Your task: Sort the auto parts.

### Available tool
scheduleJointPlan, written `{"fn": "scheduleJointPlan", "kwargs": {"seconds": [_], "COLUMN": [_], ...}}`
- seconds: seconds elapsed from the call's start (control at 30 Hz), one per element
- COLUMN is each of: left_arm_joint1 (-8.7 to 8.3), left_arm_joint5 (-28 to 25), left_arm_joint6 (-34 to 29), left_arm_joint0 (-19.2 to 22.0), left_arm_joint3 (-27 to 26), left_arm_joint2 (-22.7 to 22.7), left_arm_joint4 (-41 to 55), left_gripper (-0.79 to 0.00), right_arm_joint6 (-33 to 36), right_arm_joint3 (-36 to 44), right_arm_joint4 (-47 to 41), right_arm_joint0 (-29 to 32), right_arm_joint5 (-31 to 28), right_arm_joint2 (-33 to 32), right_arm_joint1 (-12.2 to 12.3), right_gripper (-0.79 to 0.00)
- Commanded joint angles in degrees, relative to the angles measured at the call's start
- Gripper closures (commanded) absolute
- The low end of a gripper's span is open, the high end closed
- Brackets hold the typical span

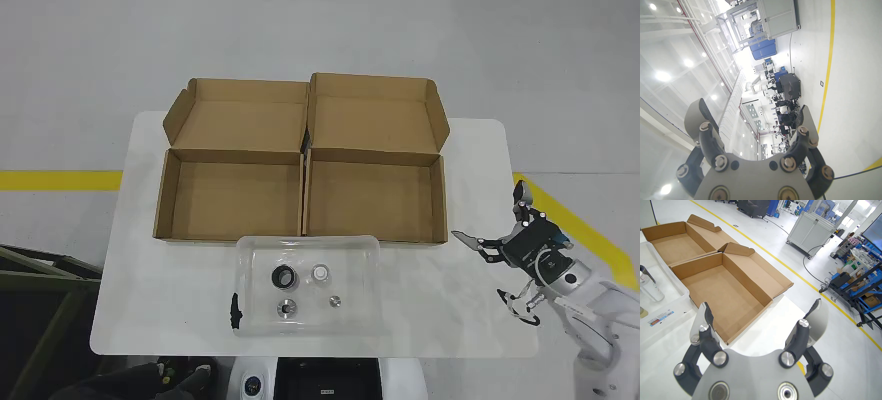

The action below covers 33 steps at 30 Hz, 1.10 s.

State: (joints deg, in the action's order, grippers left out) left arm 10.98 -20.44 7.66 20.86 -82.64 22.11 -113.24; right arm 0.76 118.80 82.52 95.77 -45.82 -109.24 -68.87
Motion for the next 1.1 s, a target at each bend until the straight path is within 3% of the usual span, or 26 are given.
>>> {"fn": "scheduleJointPlan", "kwargs": {"seconds": [0.0, 0.83, 1.07], "left_arm_joint1": [0.0, 0.0, 0.0], "left_arm_joint5": [0.0, 0.0, 0.0], "left_arm_joint6": [0.0, 0.0, 0.0], "left_arm_joint0": [0.0, 0.0, 0.0], "left_arm_joint3": [0.0, 0.0, 0.0], "left_arm_joint2": [0.0, 0.0, 0.0], "left_arm_joint4": [0.0, 0.0, 0.0], "left_gripper": [-0.784, -0.785, -0.785], "right_arm_joint6": [0.0, 0.0, 3.9], "right_arm_joint3": [0.0, 0.0, -0.4], "right_arm_joint4": [0.0, 0.0, -1.0], "right_arm_joint0": [0.0, 0.0, -1.7], "right_arm_joint5": [0.0, 0.0, -3.0], "right_arm_joint2": [0.0, 0.0, 4.4], "right_arm_joint1": [0.0, 0.0, 0.5], "right_gripper": [-0.784, -0.785, -0.785]}}
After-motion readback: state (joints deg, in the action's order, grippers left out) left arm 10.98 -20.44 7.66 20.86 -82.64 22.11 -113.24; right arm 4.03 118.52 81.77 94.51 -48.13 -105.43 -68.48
